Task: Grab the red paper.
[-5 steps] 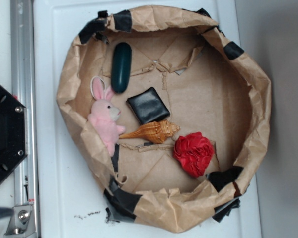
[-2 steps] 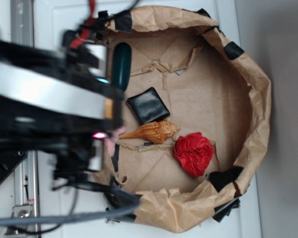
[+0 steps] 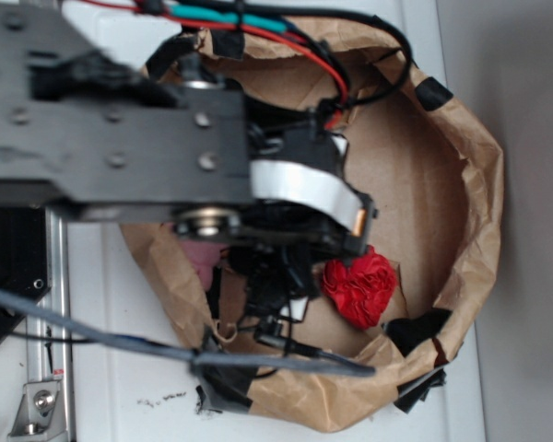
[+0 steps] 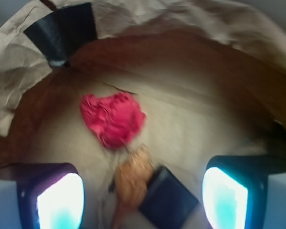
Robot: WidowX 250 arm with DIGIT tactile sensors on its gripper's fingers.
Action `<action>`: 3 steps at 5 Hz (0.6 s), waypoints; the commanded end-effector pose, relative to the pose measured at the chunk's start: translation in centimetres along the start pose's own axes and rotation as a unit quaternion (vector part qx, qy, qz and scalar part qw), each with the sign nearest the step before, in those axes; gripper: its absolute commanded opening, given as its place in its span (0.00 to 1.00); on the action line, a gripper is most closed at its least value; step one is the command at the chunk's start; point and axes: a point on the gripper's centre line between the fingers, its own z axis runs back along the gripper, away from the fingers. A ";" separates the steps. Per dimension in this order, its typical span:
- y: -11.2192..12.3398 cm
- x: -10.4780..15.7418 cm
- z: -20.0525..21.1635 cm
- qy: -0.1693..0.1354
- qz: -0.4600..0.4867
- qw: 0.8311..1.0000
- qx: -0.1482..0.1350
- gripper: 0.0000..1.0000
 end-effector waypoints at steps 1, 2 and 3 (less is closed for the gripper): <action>-3.6 2.1 -5.1 0.004 -0.078 0.995 -0.055 1.00; -5.6 1.3 -8.3 0.030 -0.113 0.993 -0.026 0.91; -5.0 1.5 -9.6 0.035 -0.114 0.993 0.011 0.00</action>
